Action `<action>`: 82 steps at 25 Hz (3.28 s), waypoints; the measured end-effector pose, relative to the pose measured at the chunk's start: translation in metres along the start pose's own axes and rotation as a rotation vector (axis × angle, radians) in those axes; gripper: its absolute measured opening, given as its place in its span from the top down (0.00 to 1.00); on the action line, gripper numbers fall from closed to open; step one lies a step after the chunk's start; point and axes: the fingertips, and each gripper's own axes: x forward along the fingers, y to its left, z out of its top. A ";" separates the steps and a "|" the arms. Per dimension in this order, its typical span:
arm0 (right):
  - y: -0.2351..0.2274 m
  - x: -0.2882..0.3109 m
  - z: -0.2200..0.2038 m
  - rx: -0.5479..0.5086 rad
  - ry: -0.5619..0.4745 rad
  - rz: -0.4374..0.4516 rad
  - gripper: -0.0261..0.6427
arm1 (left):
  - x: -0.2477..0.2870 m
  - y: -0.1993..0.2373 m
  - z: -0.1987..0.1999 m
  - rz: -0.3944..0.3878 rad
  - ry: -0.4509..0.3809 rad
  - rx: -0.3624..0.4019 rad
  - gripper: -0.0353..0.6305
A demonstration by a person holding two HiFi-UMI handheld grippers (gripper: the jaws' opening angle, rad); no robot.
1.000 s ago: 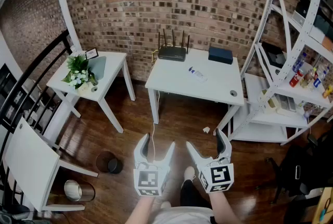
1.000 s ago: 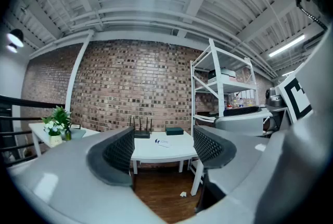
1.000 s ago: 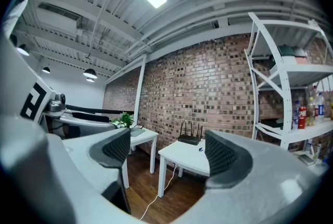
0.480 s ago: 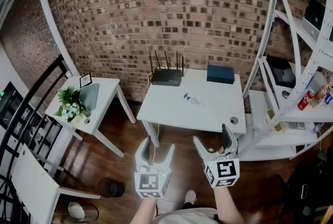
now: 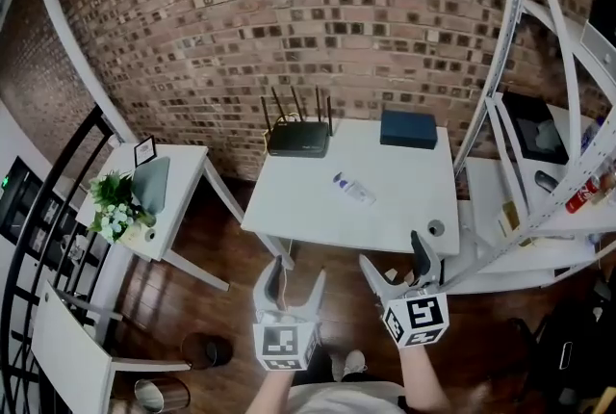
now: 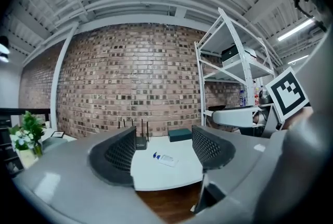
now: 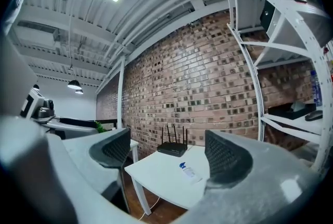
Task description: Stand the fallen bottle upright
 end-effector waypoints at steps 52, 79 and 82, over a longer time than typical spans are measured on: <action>-0.091 0.379 -0.294 -0.111 0.846 0.298 0.39 | 0.272 0.219 -0.034 0.128 0.052 -0.183 0.48; -0.085 0.400 -0.334 -0.242 1.004 0.329 0.76 | 0.248 0.218 -0.040 0.222 0.069 -0.192 0.52; -0.094 0.396 -0.314 -0.197 0.934 0.279 0.77 | 0.252 0.211 -0.038 0.196 0.068 -0.190 0.52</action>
